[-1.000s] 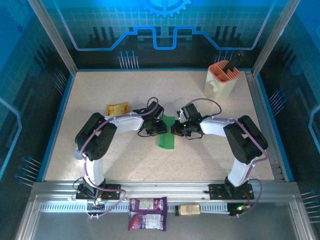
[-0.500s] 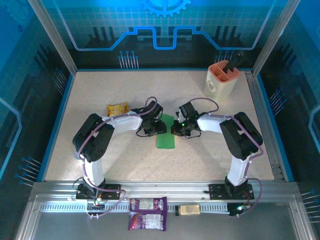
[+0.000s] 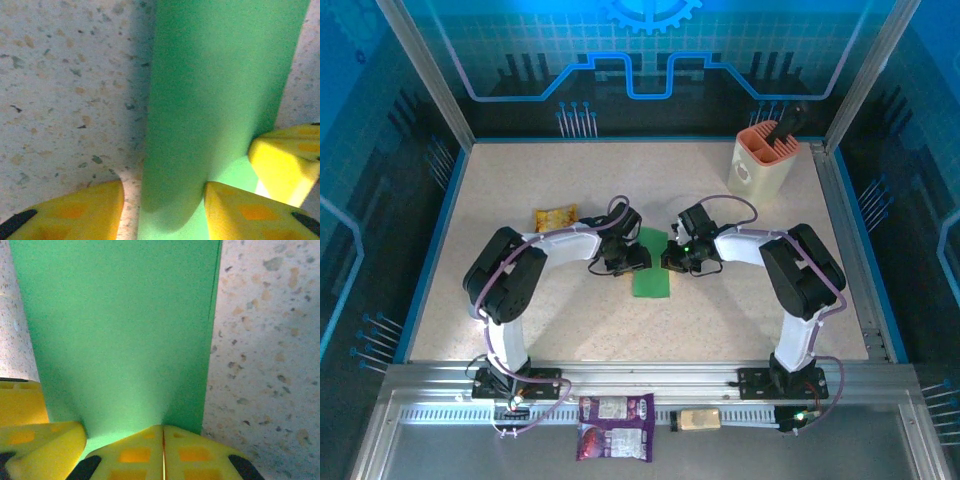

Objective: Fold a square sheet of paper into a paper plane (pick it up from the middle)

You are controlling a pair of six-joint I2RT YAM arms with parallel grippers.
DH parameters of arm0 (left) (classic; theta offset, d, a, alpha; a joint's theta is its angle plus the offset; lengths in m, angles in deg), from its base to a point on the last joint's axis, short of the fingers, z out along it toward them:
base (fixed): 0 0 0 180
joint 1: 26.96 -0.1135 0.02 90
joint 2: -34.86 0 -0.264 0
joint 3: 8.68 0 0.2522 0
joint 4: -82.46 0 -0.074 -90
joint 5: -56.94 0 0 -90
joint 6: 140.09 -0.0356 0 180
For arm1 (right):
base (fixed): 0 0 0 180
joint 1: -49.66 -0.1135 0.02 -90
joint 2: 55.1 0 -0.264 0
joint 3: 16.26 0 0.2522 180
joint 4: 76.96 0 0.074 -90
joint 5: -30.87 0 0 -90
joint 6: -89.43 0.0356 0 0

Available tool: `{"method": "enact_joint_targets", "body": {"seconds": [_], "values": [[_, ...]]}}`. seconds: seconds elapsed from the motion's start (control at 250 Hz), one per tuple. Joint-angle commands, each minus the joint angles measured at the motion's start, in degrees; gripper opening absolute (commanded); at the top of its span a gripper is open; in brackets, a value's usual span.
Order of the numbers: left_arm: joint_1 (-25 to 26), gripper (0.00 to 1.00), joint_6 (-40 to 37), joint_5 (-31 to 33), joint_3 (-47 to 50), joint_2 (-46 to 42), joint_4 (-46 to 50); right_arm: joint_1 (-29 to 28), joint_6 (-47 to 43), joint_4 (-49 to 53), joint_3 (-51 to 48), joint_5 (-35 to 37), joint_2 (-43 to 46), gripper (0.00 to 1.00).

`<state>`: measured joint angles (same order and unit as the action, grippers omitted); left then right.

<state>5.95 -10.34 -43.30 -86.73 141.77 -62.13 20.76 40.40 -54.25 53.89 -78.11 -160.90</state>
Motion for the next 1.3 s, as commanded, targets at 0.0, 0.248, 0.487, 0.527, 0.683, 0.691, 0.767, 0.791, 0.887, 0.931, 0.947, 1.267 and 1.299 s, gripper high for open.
{"method": "enact_joint_targets", "body": {"seconds": [0.0, 0.248, 0.487, 0.527, 0.683, 0.691, 0.767, 0.791, 0.887, 0.931, 0.947, 1.267, 1.299], "values": [[-0.04, 0.45, 0.83, 1.48, -0.78, 2.71, 3.34, 1.19, 0.73, -0.29, 0.92, -2.12, 1.54, 0.13], [-0.02, 0.42, 2.75, 5.91, -2.11, 5.99, 6.16, 3.91, 4.23, -4.80, -3.82, 3.40, 10.78, 0.23], [-0.08, 0.43, 3.46, 5.50, -3.22, 8.84, 6.72, 6.05, 5.92, -5.50, -7.81, 4.48, 11.85, 0.22], [0.01, 0.43, 3.41, 5.34, -3.38, 9.20, 6.78, 6.14, 6.04, -5.62, -7.97, 4.48, 11.84, 0.23], [0.34, 0.44, 2.05, 3.56, -3.41, 9.96, 5.67, 6.14, 6.01, -5.69, -8.00, 3.98, 11.23, 0.22], [0.32, 0.44, 1.90, 3.43, -3.50, 10.04, 5.61, 6.14, 6.04, -5.70, -7.96, 3.96, 11.18, 0.23], [0.49, 0.44, 0.95, 2.86, -4.04, 10.66, 5.95, 6.14, 6.02, -5.83, -8.00, 3.78, 11.05, 0.22], [0.62, 0.44, 0.74, 2.72, -4.12, 10.85, 6.03, 6.14, 6.04, -5.90, -8.03, 3.70, 10.99, 0.23], [0.69, 0.45, 0.05, 2.17, -4.57, 11.46, 6.16, 6.14, 5.96, -6.09, -7.83, 3.51, 11.04, 0.23], [0.75, 0.45, -0.10, 2.04, -4.78, 11.78, 6.31, 6.14, 5.89, -5.98, -7.86, 3.43, 10.98, 0.23], [0.71, 0.46, -0.21, 1.95, -4.87, 11.85, 6.30, 6.14, 5.88, -6.05, -7.80, 3.43, 11.00, 0.22], [1.28, 0.47, -1.68, 2.36, -6.90, 14.48, 8.25, 6.14, 5.52, -6.31, -7.75, 2.90, 10.66, 0.22], [1.33, 0.47, -1.78, 2.37, -7.03, 14.59, 8.39, 6.14, 5.50, -6.29, -7.76, 2.90, 10.60, 0.23]]}}
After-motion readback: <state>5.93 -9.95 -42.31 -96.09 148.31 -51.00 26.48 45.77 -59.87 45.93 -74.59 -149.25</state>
